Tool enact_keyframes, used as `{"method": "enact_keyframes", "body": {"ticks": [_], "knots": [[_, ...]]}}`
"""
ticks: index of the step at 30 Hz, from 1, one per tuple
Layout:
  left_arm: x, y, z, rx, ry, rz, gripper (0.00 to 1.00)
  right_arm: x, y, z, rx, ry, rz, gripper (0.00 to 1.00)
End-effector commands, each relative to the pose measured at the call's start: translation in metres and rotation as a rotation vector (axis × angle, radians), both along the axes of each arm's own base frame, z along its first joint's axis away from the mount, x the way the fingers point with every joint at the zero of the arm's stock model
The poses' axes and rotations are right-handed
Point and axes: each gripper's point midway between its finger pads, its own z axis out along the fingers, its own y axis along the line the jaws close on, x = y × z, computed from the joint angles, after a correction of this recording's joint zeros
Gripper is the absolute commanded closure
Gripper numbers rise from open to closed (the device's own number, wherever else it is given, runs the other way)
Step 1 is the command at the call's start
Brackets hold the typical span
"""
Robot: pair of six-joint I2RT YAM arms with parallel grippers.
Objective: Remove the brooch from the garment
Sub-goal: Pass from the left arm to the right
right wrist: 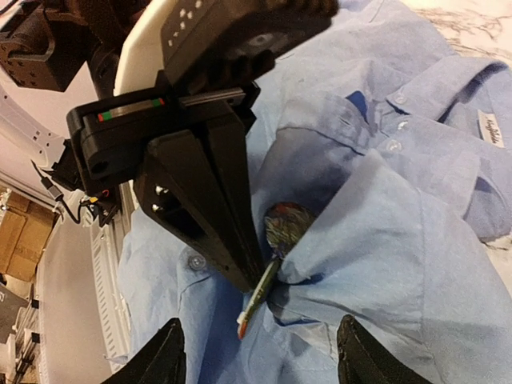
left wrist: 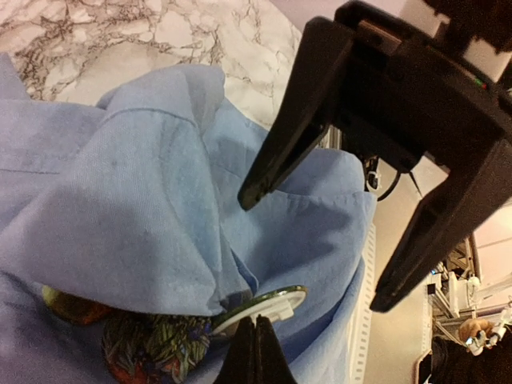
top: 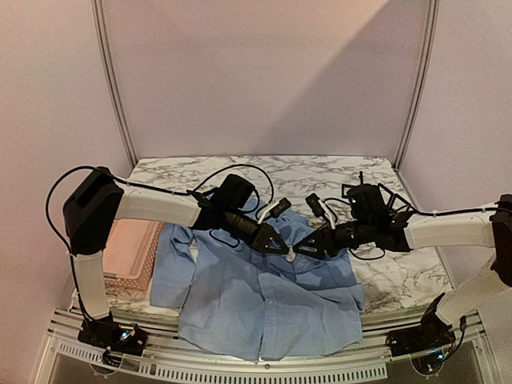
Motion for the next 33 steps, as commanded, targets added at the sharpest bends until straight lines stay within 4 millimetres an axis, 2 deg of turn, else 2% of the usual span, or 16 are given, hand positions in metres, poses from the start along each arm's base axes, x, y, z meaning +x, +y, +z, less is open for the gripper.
{"method": "enact_keyframes", "body": {"ticks": [1, 4, 11, 20, 26, 33], "knots": [[-0.001, -0.004, 0.003, 0.001, -0.014, -0.005, 1.00, 0.010, -0.012, 0.008, 0.051, -0.029, -0.160, 0.36], [0.001, -0.003, 0.005, 0.000, -0.018, 0.002, 1.00, 0.005, -0.013, 0.011, 0.061, -0.045, -0.223, 0.38], [0.002, -0.004, 0.010, -0.006, -0.018, 0.013, 1.00, -0.012, 0.001, 0.010, 0.089, -0.077, -0.315, 0.50], [0.004, -0.003, 0.014, -0.011, -0.024, 0.021, 1.00, -0.008, 0.020, -0.011, 0.047, -0.058, -0.363, 0.62], [0.004, -0.003, 0.017, -0.013, -0.029, 0.022, 1.00, -0.013, 0.031, -0.022, 0.051, -0.038, -0.356, 0.69], [0.004, -0.003, 0.018, -0.013, -0.031, 0.024, 1.00, -0.006, 0.029, -0.027, 0.042, -0.051, -0.399, 0.85]]}}
